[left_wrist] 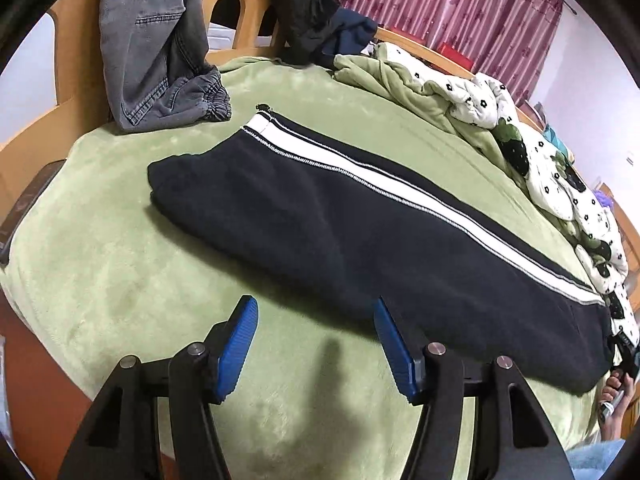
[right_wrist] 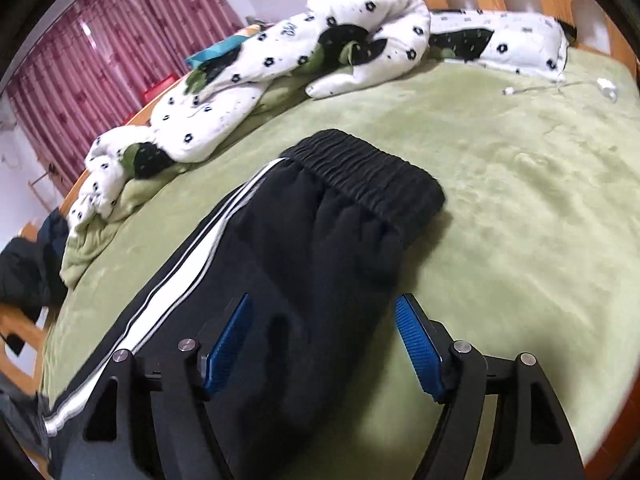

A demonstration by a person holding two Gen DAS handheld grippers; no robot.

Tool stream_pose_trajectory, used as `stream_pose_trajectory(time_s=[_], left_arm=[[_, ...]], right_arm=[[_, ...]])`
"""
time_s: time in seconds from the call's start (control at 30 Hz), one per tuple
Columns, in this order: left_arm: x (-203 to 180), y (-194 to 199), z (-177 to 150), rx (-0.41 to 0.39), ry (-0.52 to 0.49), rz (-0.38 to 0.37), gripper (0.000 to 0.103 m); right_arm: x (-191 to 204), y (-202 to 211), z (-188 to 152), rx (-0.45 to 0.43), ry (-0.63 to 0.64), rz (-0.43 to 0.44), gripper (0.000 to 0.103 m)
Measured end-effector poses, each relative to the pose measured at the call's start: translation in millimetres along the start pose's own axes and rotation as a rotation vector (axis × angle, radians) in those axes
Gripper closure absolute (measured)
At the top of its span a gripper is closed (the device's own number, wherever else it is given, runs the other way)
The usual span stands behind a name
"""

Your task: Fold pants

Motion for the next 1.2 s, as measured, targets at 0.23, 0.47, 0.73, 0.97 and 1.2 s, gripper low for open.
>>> stream_pose_trajectory(time_s=[0.23,0.47,0.73,0.97,1.2], left_arm=[[-16,1,18,-0.049,-0.045,0.03,0.045],[13,10,20,-0.033,0.009,0.063,0.045],[74,-22,10,0.018,0.206,-0.043,0.044],[98,-47,43,-0.045,0.309,-0.074,0.047],[47,-31,11,0.193,0.043,-0.12,0.049]], right_arm=[[-3,-3,50,-0.013,-0.115,0.143,0.079],[-11,-37,20,0.097,0.104,-0.031,0.06],[-48,39,-9,-0.013,0.229,-0.161,0.04],[-27,91,-40,-0.025,0.227,-0.158,0.04],[59,102,-58,-0.028,0.293,-0.042,0.04]])
Point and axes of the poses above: each gripper's, at about its wrist camera, not at the fingertips, and y roughly against the way its jaws point, x to its left, z to its top, the point moved 9 cm from there along -y, roughly the way its jaws point, and after that the axes turned 9 degrees about -z, right-handed, at the moved point
